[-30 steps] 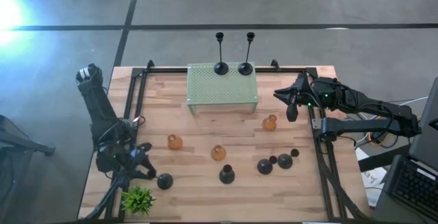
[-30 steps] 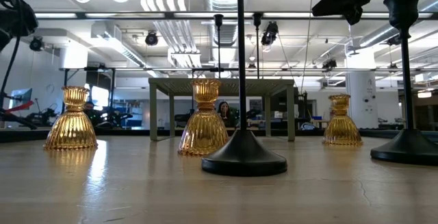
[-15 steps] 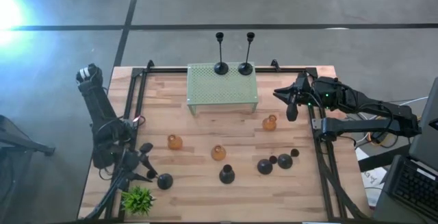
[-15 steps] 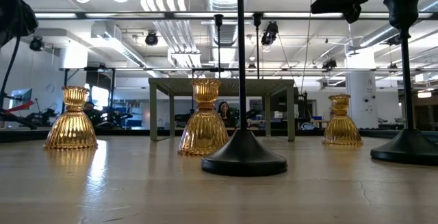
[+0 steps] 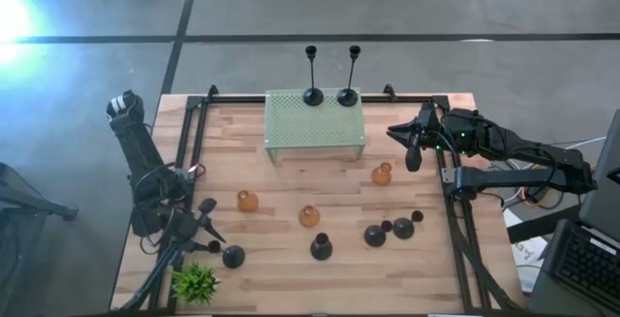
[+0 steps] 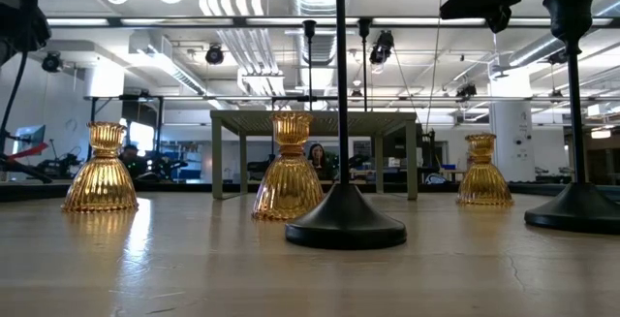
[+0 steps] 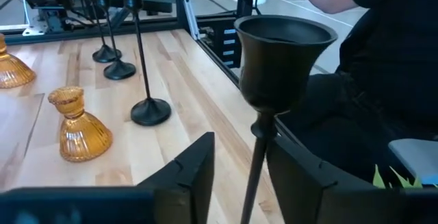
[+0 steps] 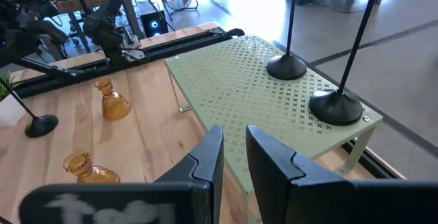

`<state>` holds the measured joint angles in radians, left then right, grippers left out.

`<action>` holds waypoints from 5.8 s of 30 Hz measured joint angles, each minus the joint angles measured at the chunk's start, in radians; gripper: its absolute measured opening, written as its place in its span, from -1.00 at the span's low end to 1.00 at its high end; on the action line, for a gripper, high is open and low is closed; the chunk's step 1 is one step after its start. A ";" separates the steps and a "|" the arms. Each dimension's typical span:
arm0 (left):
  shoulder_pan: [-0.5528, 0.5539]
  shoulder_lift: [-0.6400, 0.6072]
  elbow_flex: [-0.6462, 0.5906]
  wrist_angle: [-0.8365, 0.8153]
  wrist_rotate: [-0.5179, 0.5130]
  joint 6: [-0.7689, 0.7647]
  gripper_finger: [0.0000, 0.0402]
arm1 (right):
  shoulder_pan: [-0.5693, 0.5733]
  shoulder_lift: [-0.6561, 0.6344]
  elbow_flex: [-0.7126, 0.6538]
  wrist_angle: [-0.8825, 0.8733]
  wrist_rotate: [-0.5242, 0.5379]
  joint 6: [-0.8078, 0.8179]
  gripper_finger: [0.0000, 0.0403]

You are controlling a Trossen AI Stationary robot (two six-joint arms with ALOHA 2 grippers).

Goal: Pick & Place candle stick holders
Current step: Align the large black candle holder with the other large black candle holders on the shelf, then put the yellow glass candle holder on the shelf

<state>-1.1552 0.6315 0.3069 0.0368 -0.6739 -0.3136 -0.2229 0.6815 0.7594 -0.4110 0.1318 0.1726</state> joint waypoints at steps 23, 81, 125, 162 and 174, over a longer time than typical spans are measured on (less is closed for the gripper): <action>0.010 -0.016 0.161 0.002 -0.113 0.250 -0.94 | 0.000 0.000 0.000 0.007 0.002 -0.035 -0.72; 1.812 0.512 0.801 -0.059 0.534 0.307 -0.94 | 0.000 0.003 0.000 0.038 0.000 -0.053 -0.72; 1.863 0.619 0.779 -0.052 0.608 0.299 -0.93 | 0.000 0.003 0.000 -0.005 0.000 -0.023 -0.72; 1.865 0.536 0.777 -0.206 0.632 0.321 -0.17 | 0.000 0.002 0.000 -0.004 -0.004 -0.016 -0.72; 1.861 0.308 0.777 -0.533 0.667 0.311 -0.15 | 0.000 0.002 0.000 -0.004 -0.004 -0.015 -0.72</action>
<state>0.7059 0.9400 1.0843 -0.4967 -0.0070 -0.0029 -0.2226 0.6838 0.7589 -0.4152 0.1276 0.1574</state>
